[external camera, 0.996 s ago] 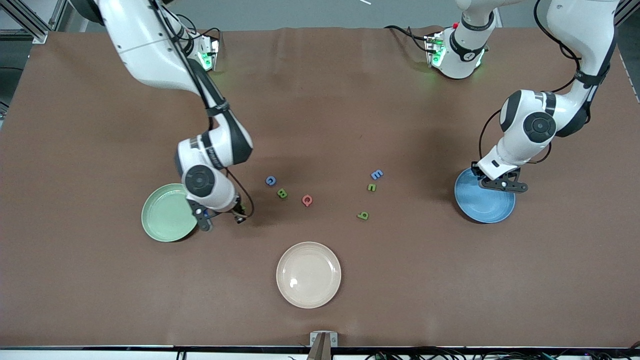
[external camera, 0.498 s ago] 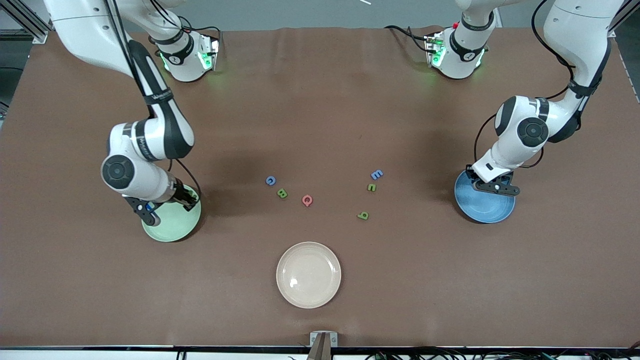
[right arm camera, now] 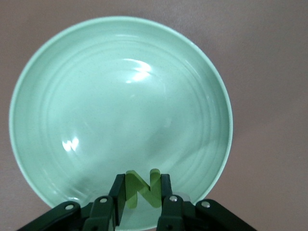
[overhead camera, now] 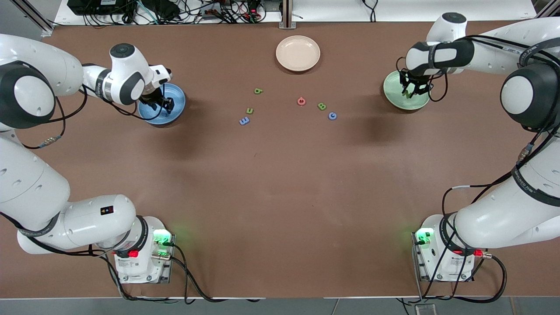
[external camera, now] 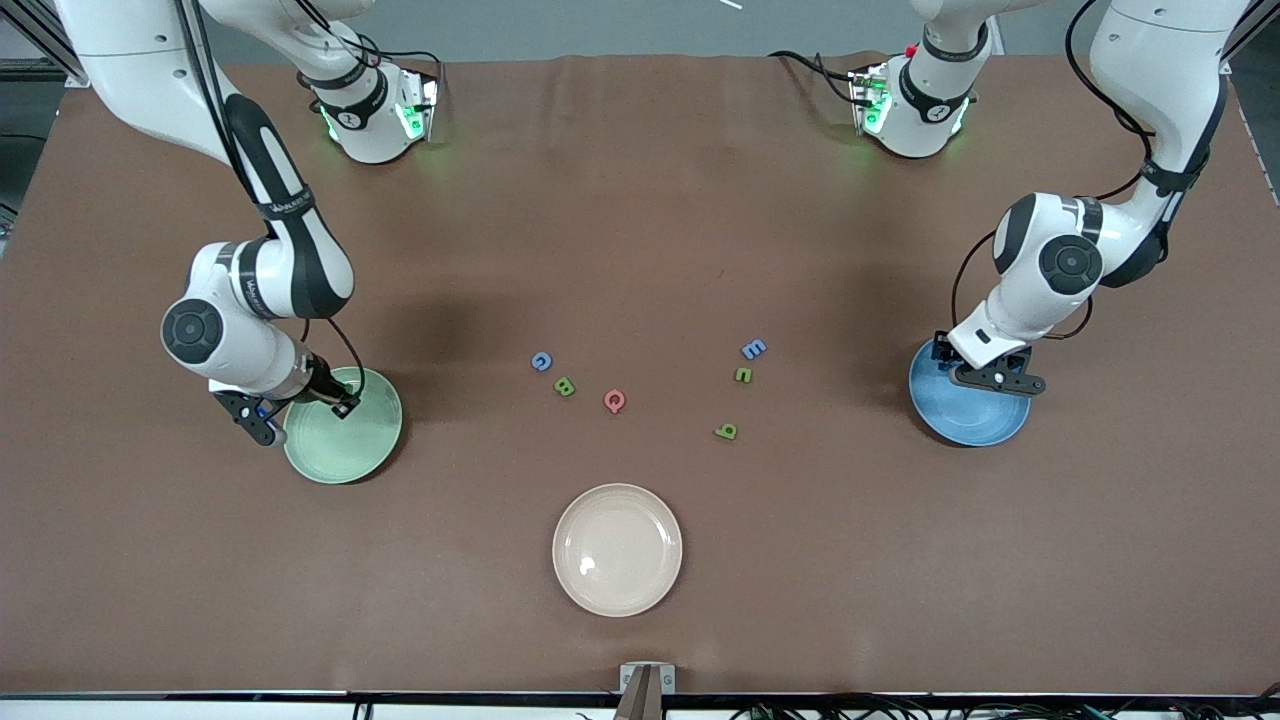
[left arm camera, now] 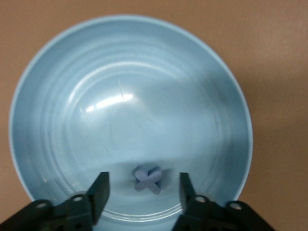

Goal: Sort upper and lower case letters into plates

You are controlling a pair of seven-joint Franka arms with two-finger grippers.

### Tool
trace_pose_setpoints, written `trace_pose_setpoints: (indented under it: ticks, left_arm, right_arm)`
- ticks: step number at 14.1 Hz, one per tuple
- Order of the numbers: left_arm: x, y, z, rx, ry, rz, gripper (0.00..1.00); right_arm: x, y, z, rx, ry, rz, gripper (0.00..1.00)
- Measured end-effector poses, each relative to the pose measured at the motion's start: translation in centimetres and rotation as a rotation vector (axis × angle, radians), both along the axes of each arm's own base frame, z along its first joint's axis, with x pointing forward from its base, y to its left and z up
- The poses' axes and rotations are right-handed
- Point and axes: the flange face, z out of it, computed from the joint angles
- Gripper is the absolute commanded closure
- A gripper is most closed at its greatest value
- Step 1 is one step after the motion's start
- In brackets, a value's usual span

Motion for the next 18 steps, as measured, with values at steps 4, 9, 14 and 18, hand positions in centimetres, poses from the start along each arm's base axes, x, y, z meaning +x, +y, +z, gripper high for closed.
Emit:
trace_pose_setpoints:
  ticks: [4, 9, 14, 18]
  left_arm:
    - [1.2, -4.9, 4.8, 0.058, 0.055, -0.015, 0.0]
    - [-0.3, -15.7, 6.9, 0.033, 0.019, 0.141, 0.0]
    - [-4.0, -26.4, 4.4, -0.033, 0.062, 0.374, 0.0]
    - [-4.5, -31.3, 2.9, -0.084, 0.087, 0.562, 0.0]
  right_arm:
    - [-0.6, 0.1, -1.1, -0.001, -0.002, 0.007, 0.98]
    - [-0.8, 0.0, -2.6, -0.004, 0.009, 0.009, 0.86]
    - [-0.8, 0.0, -3.1, -0.005, 0.01, 0.009, 0.0]
    - [0.3, 0.3, -1.8, -0.001, 0.024, 0.013, 0.0]
